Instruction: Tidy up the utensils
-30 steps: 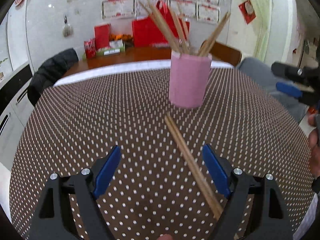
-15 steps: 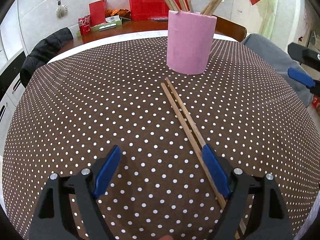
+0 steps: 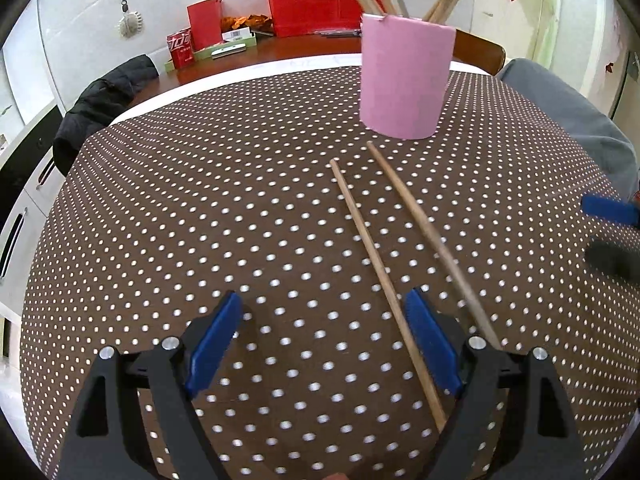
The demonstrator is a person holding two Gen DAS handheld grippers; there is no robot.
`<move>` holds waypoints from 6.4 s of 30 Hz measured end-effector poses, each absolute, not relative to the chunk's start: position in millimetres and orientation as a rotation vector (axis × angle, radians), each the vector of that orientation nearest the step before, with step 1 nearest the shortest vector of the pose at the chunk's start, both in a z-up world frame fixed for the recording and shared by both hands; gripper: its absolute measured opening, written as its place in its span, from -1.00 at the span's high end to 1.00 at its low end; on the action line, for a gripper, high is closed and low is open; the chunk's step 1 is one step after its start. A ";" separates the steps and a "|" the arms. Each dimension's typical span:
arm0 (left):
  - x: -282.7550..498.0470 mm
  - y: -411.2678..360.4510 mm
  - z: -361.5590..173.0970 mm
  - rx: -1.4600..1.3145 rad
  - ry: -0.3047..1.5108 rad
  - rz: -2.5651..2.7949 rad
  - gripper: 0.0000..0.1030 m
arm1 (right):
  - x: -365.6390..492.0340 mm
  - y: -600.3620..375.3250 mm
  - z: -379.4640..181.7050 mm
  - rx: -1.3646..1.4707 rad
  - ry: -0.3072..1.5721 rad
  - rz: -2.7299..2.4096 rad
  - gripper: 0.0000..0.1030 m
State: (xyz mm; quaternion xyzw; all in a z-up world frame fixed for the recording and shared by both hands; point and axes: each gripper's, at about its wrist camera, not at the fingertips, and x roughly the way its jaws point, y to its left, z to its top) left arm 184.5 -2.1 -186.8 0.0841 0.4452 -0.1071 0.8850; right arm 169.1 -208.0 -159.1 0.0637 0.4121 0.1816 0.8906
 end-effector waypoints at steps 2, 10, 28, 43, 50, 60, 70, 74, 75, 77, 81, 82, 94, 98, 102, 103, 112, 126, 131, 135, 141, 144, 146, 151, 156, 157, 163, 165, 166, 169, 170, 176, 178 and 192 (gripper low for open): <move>185.7 3.1 -186.6 0.169 0.927 -0.225 -0.61 | 163.3 -189.7 -166.2 0.077 0.883 0.417 -0.88; 187.4 10.9 -185.9 0.170 0.927 -0.215 -0.61 | 155.7 -140.2 -190.0 -0.198 0.935 0.408 -0.60; 227.4 7.4 -184.0 0.166 0.954 -0.253 -0.29 | 235.3 -127.7 -181.0 -0.194 0.978 0.399 0.22; 228.5 19.5 -174.7 0.040 0.902 -0.271 0.89 | 223.2 -151.2 -173.1 -0.040 0.927 0.475 0.88; 223.6 26.4 -149.0 -0.044 0.793 -0.254 0.89 | 202.2 -185.6 -145.3 0.096 0.802 0.533 0.88; 220.1 23.3 -100.6 -0.091 0.611 -0.279 0.89 | 188.6 -217.7 -91.7 0.227 0.575 0.582 0.88; 249.8 4.5 -25.1 -0.143 0.353 -0.367 0.89 | 237.2 -233.1 -37.4 0.325 0.377 0.549 0.88; 268.2 -6.3 -1.6 -0.184 0.274 -0.415 0.89 | 259.7 -240.9 -14.5 0.341 0.316 0.529 0.88; 272.5 -9.2 1.6 -0.196 0.260 -0.424 0.89 | 266.9 -243.4 -9.8 0.348 0.301 0.525 0.88; 283.2 -13.2 8.6 -0.227 0.228 -0.445 0.89 | 278.9 -246.6 -3.3 0.361 0.279 0.514 0.88; 303.9 -18.3 11.3 -0.283 0.185 -0.478 0.89 | 298.3 -252.1 5.1 0.385 0.238 0.488 0.88; 309.7 -19.7 10.4 -0.301 0.175 -0.486 0.90 | 304.4 -252.9 6.2 0.388 0.228 0.476 0.88; 353.8 -43.4 -17.8 -0.393 0.141 -0.531 0.90 | 345.9 -246.1 -7.4 0.384 0.185 0.406 0.88; 359.6 -49.5 -34.5 -0.383 0.143 -0.515 0.90 | 350.2 -246.9 -16.1 0.374 0.184 0.389 0.87; 366.3 -52.4 -45.6 -0.374 0.153 -0.502 0.89 | 353.3 -249.4 -22.1 0.374 0.177 0.378 0.87; 367.0 -52.8 -47.9 -0.370 0.152 -0.496 0.89 | 353.2 -248.8 -23.4 0.370 0.174 0.373 0.87; 366.0 -56.5 -66.7 -0.334 0.170 -0.480 0.89 | 347.5 -238.3 -39.6 0.340 0.186 0.365 0.87; 319.9 -35.9 -53.3 -0.295 0.148 -0.437 -0.43 | 296.7 -253.7 -21.4 0.356 0.153 0.324 -0.88; 294.2 -29.6 -32.0 -0.246 0.156 -0.404 -0.58 | 274.4 -262.2 -3.2 0.349 0.157 0.267 -0.88; 274.2 -25.4 -17.4 -0.203 0.170 -0.375 -0.61 | 258.1 -267.3 6.0 0.336 0.180 0.222 -0.88; 242.2 -18.7 -3.9 -0.155 0.209 -0.326 -0.61 | 230.8 -269.8 11.7 0.310 0.233 0.172 -0.88; 222.8 -15.4 0.6 -0.129 0.223 -0.289 -0.61 | 215.6 -266.0 12.6 0.289 0.266 0.161 -0.88; 209.3 -12.0 2.4 -0.118 0.237 -0.258 -0.61 | 204.5 -263.1 12.4 0.271 0.282 0.149 -0.88; 179.7 -5.8 1.6 -0.090 0.272 -0.199 -0.64 | 176.1 -250.9 9.1 0.219 0.316 0.126 -0.88; 151.0 1.1 -3.1 -0.070 0.300 -0.147 -0.64 | 152.5 -237.0 1.1 0.188 0.339 0.117 -0.88; 146.8 3.0 -5.0 -0.070 0.306 -0.146 -0.64 | 148.8 -234.3 -0.6 0.183 0.338 0.115 -0.88; 118.7 11.8 -18.5 -0.046 0.317 -0.114 -0.64 | 127.1 -220.5 -16.7 0.161 0.328 0.096 -0.88; 111.3 14.4 -20.9 -0.043 0.312 -0.111 -0.64 | 125.8 -217.2 -23.1 0.163 0.342 0.090 -0.88; 108.4 15.3 -21.7 -0.040 0.307 -0.111 -0.64 | 126.3 -214.7 -25.4 0.154 0.350 0.084 -0.88; 107.5 14.0 -22.5 -0.023 0.301 -0.105 -0.64 | 131.9 -209.9 -28.0 0.127 0.365 0.077 -0.88; 107.1 13.4 -22.5 -0.011 0.304 -0.100 -0.64 | 132.4 -208.7 -28.3 0.117 0.373 0.070 -0.88; 99.3 12.1 -18.9 -0.007 0.276 -0.102 -0.64 | 126.0 -208.9 -28.8 0.107 0.357 0.046 -0.88; 97.4 10.7 -19.0 -0.003 0.273 -0.099 -0.64 | 125.5 -209.8 -30.5 0.107 0.358 0.043 -0.88; 93.7 6.9 -21.2 -0.025 0.271 -0.104 -0.64 | 120.0 -211.5 -31.4 0.107 0.344 0.031 -0.88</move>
